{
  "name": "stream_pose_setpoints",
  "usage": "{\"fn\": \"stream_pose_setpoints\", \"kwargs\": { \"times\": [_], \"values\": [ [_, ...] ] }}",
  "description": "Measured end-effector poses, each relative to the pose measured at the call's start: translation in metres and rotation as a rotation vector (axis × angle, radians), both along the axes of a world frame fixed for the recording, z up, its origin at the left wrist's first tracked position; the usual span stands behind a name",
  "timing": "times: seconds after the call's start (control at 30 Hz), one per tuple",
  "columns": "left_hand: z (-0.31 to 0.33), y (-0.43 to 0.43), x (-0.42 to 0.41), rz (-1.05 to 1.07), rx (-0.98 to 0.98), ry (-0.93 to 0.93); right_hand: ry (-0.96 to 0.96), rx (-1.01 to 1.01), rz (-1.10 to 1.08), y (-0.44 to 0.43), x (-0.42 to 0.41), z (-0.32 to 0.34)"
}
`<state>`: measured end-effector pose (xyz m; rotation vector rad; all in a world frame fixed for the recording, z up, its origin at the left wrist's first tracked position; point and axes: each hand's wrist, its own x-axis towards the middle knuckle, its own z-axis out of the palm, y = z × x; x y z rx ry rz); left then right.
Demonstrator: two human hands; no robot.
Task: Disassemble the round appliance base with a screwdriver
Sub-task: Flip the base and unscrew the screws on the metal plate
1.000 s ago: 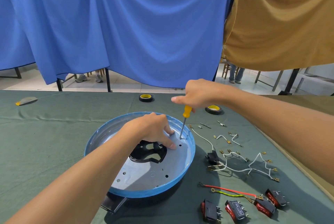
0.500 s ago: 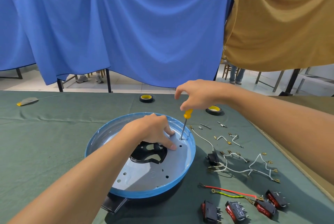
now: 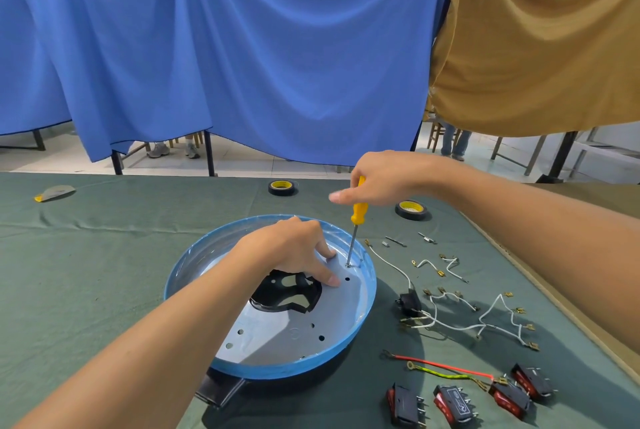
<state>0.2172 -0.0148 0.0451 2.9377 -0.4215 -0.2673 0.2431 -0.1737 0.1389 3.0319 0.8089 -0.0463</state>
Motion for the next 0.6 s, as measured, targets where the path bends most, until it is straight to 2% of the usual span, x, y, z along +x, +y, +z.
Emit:
{"fn": "stream_pose_setpoints", "kwargs": {
  "times": [0.07,0.23,0.3,0.4,0.6],
  "values": [
    [0.0001,0.0003,0.0001,0.007,-0.003,0.003,-0.064,0.025,-0.006,0.0004,-0.0005,-0.0031],
    [-0.0003,0.0006,0.0,0.007,-0.006,0.008,0.031,0.0,0.03,0.0,-0.0034,0.0041],
    [-0.0005,0.0004,-0.0002,0.006,-0.007,0.009,-0.011,-0.039,0.007,0.0014,-0.0013,0.0009],
    [-0.0003,0.0008,-0.0001,0.017,-0.006,0.011,-0.096,0.015,-0.007,0.0032,-0.0014,-0.0051],
    [-0.0006,0.0017,-0.0014,0.03,-0.005,0.023,-0.039,0.043,-0.002,0.0047,-0.003,-0.0036]
  ]
}}
